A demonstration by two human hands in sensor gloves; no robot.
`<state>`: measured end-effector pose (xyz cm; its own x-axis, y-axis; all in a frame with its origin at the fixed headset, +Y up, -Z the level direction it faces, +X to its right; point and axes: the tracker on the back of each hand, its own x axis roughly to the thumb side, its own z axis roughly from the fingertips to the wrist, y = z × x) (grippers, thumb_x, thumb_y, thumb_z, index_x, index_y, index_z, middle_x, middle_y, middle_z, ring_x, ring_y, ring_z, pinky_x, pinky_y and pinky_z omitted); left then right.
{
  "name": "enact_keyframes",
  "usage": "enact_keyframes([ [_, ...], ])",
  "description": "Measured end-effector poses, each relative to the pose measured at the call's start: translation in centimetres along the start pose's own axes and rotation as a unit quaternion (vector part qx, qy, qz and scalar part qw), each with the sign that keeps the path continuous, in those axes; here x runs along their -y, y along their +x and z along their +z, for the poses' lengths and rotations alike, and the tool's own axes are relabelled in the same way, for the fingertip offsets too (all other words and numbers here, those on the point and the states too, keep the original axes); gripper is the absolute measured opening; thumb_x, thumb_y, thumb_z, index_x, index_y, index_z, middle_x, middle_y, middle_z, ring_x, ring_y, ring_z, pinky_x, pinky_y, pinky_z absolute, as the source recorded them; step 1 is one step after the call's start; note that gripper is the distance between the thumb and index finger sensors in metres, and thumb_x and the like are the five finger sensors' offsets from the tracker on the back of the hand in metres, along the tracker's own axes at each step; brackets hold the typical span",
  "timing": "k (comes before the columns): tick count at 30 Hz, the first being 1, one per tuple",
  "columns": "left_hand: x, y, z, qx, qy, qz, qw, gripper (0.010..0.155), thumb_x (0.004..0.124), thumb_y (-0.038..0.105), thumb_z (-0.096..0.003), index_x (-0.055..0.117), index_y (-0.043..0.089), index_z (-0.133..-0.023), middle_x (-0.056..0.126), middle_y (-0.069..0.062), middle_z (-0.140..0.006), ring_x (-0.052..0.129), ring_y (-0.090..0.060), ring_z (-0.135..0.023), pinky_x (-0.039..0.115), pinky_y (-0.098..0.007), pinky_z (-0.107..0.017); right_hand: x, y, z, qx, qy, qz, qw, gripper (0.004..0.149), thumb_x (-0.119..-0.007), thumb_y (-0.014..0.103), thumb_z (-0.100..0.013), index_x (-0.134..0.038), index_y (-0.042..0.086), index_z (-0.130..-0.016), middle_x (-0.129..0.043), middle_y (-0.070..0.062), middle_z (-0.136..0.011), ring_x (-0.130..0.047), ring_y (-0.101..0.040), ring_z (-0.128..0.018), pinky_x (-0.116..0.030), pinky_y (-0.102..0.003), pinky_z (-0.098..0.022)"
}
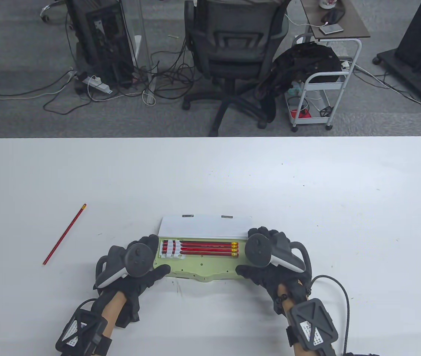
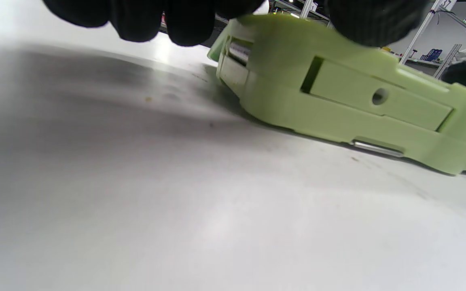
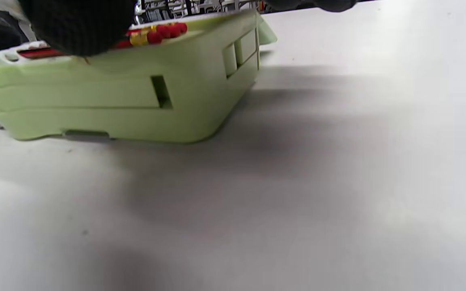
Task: Organize multifunction pencil case
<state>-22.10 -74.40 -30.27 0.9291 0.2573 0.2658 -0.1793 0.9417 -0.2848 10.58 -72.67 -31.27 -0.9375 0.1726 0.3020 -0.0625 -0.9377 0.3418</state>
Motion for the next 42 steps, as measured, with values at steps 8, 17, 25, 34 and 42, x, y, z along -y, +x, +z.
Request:
enact_keyframes([
  [8, -4.3, -4.1, 1.5, -0.11, 0.085, 0.001, 0.99, 0.085, 0.071, 0.051, -0.0501, 0.039, 0.007, -0.115, 0.052, -0.028, -0.12, 0.056, -0.058, -0.106, 0.054, -0.072, -0.07, -0.2, -0.3, -0.2, -0.001, 0.01, -0.018, 1.0, 0.102, -0.065, 0.056, -0.046, -0.019, -0.009, -0.11, -0.022, -0.041, -0.109, -0.036, -0.068, -0.098, -0.04, -0.076, -0.068],
  [17, -7.6, -17.1, 5.3, -0.381, 0.098, 0.004, 0.919, 0.065, 0.081, 0.037, -0.0518, 0.061, 0.013, -0.109, 0.076, -0.019, -0.11, 0.077, -0.048, -0.097, 0.066, -0.066, -0.068, -0.1, -0.2, -0.4, -0.001, 0.021, -0.014, 1.0, 0.102, -0.065, 0.055, -0.046, -0.018, -0.01, -0.11, -0.022, -0.041, -0.109, -0.035, -0.068, -0.098, -0.04, -0.076, -0.068],
  [25, -5.0, -19.6, 3.9, -0.438, 0.04, -0.052, 0.897, 0.059, 0.082, 0.038, -0.0512, 0.07, 0.017, -0.105, 0.083, -0.014, -0.106, 0.082, -0.043, -0.095, 0.068, -0.064, -0.067, -0.2, -0.1, -0.4, -0.002, 0.026, -0.021, 0.999, 0.102, -0.065, 0.055, -0.046, -0.018, -0.01, -0.109, -0.023, -0.041, -0.109, -0.037, -0.068, -0.098, -0.041, -0.076, -0.068],
  [34, -4.4, -19.1, 2.4, -0.462, 0.028, -0.112, 0.879, 0.047, 0.084, 0.035, -0.0503, 0.083, 0.021, -0.095, 0.089, -0.009, -0.098, 0.087, -0.037, -0.089, 0.072, -0.061, -0.066, -0.2, 0.0, -0.5, -0.002, 0.034, -0.023, 0.999, 0.102, -0.065, 0.054, -0.047, -0.017, -0.01, -0.109, -0.023, -0.041, -0.109, -0.037, -0.068, -0.098, -0.042, -0.076, -0.068],
  [42, -4.3, -18.0, 1.6, -0.46, 0.026, -0.17, 0.871, 0.039, 0.085, 0.032, -0.0508, 0.089, 0.019, -0.087, 0.097, -0.005, -0.087, 0.095, -0.031, -0.081, 0.077, -0.059, -0.062, -0.2, 0.0, -0.5, -0.002, 0.034, -0.021, 0.999, 0.102, -0.065, 0.054, -0.047, -0.017, -0.011, -0.109, -0.024, -0.042, -0.109, -0.038, -0.068, -0.098, -0.042, -0.076, -0.068],
])
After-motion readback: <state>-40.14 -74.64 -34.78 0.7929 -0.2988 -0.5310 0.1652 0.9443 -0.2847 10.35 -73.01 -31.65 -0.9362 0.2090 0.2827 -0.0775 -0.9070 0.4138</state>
